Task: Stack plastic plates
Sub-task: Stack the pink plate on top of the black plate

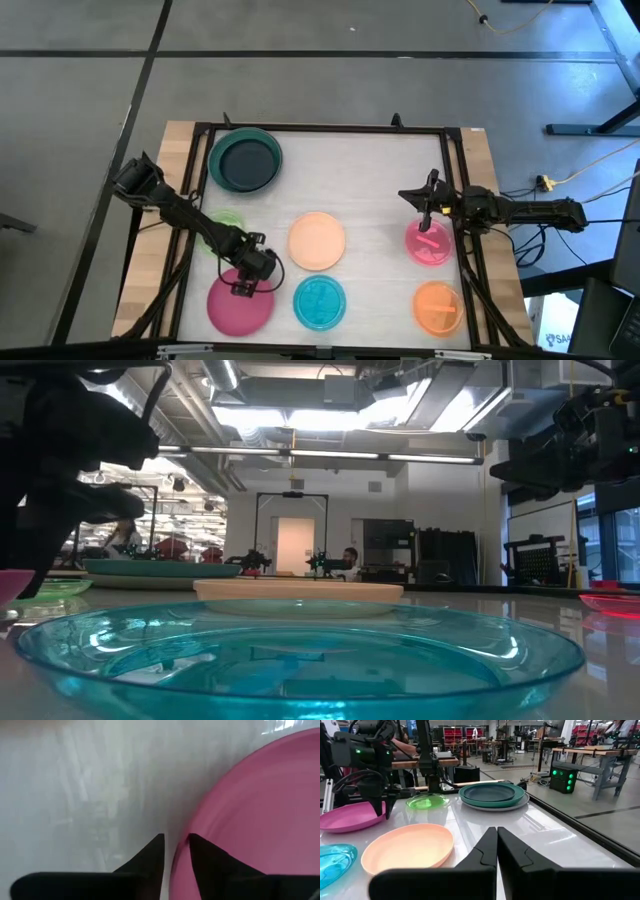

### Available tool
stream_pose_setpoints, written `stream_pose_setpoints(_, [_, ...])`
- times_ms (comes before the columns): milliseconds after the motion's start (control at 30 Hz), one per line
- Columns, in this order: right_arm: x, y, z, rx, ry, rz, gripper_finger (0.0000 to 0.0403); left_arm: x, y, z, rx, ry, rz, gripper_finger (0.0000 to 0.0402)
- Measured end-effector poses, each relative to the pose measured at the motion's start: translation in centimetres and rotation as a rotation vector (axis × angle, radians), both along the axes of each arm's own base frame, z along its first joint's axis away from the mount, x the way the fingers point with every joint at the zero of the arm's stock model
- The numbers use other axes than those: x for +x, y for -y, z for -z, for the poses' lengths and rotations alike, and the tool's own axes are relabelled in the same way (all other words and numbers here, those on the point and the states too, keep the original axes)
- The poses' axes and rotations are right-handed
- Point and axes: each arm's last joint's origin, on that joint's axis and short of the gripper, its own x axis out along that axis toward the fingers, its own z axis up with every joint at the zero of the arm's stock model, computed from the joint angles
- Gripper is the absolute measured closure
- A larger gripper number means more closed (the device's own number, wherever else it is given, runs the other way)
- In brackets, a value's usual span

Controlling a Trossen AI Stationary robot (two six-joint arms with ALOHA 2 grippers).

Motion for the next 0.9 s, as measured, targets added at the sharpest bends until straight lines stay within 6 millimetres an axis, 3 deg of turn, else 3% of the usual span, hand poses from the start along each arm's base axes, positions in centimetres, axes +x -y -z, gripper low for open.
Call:
stream_pose_setpoints(233, [0.0,0.0,0.0,0.000,0.000,0.000,0.0398,0.0,0.0,-0.1,-0.037,-0.017,0.005,0.0388])
stream_pose_setpoints(433, [0.0,0.0,0.1,0.000,-0.008,0.001,0.0398,0.1,-0.7,-1.0,-0.041,0.020,-0.024,0.0389])
stream_pose_setpoints(900, [0.0,0.0,0.3,0.000,-0.025,0.002,0.0398,-2.9,-5.8,-7.6,0.122,0.219,-0.240,0.0390])
